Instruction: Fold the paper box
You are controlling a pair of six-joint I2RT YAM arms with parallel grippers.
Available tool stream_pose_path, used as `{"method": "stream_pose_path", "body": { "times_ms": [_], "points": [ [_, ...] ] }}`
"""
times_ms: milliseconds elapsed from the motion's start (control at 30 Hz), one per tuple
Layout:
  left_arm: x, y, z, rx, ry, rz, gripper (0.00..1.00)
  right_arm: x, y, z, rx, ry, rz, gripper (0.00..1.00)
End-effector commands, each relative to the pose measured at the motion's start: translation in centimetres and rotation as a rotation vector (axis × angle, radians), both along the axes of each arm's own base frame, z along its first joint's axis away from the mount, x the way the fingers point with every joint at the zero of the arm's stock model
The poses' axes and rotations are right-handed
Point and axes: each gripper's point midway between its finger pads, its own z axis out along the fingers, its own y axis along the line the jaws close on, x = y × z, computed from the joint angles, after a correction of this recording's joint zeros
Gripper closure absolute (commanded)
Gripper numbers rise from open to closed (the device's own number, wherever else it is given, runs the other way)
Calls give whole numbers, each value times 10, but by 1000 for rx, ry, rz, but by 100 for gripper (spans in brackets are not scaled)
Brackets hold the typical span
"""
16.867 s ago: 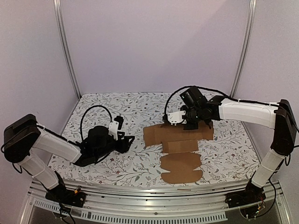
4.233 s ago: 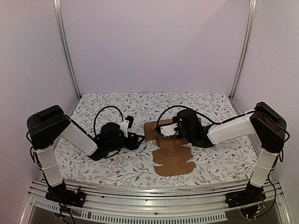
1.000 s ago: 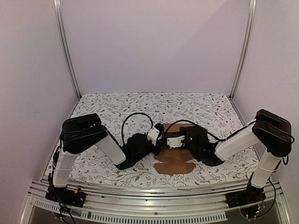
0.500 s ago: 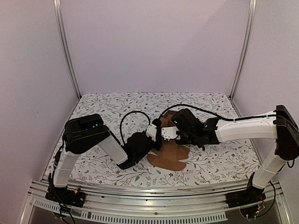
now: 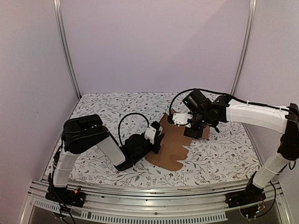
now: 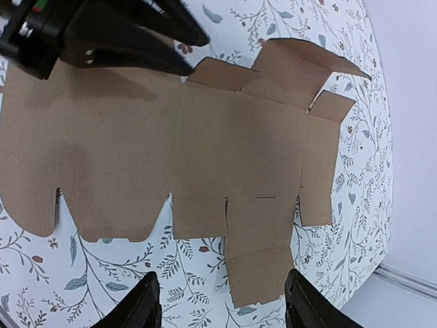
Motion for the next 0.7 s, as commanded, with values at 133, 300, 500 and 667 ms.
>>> {"method": "stream_pose_path", "body": {
  "times_ms": [133,300,500,667],
  "points": [
    [-16,9,49,-29,36,-79,62,110,-71,45,282,162,-367,39],
    [-27,4,50,16,170,-139,55,159,-101,12,402,416,-568,33],
    [-47,-2,24,25,342,-217,55,176,-105,-61,420,689,-678,28],
    [-61,-3,5,23,413,-248,57,181,-96,-92,445,764,-692,28]
  ]
}}
